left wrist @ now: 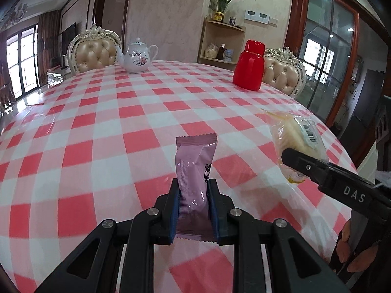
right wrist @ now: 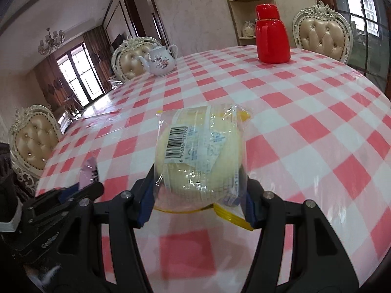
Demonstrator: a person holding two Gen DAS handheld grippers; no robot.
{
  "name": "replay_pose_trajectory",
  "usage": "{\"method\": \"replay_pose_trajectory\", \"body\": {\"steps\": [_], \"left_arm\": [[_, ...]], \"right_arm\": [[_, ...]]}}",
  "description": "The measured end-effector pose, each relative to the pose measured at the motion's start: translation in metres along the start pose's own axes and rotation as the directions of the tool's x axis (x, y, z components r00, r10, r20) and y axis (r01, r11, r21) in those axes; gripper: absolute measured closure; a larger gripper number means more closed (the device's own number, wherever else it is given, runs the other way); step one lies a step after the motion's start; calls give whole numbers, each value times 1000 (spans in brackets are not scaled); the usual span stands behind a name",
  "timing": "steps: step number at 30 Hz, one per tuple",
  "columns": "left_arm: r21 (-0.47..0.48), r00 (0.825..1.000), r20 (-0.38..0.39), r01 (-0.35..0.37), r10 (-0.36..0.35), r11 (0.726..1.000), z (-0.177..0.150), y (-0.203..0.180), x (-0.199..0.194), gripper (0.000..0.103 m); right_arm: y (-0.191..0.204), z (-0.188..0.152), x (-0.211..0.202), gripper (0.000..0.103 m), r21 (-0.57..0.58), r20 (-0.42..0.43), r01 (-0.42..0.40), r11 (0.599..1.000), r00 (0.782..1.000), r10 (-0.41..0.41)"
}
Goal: Organize snacks
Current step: 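Carry the pink candy and round bread packet over the white box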
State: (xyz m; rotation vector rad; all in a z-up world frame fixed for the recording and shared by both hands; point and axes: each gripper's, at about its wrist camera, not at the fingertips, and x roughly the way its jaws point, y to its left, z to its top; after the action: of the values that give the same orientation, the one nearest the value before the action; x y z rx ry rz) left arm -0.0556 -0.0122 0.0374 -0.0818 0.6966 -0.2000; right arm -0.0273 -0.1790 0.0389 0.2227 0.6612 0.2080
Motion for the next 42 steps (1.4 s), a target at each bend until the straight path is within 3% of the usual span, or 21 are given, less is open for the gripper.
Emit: {"method": "replay_pose_trajectory", "body": {"steps": [19,28,39,42], "left_arm": [[-14,999,18,-46,46,999,-52,13,-79,80],[-52,991,25,-131,133,990,-68,46,-125,80],[-88,956,36,-286,290,954,-90,102,-180,80],[-80,937,47,-342,347,936,-97,113,-195,80]], "right_arm": [[49,-33,-49,41,-118,6,-61,991,998,63],[104,-50,-68,41,-226,-7,-152,962,988,155],[183,-69,-71,41,-369,-58,-257,893,966,254],[205,-76,-72,41,-410,-72,-283,867,958,278]]}}
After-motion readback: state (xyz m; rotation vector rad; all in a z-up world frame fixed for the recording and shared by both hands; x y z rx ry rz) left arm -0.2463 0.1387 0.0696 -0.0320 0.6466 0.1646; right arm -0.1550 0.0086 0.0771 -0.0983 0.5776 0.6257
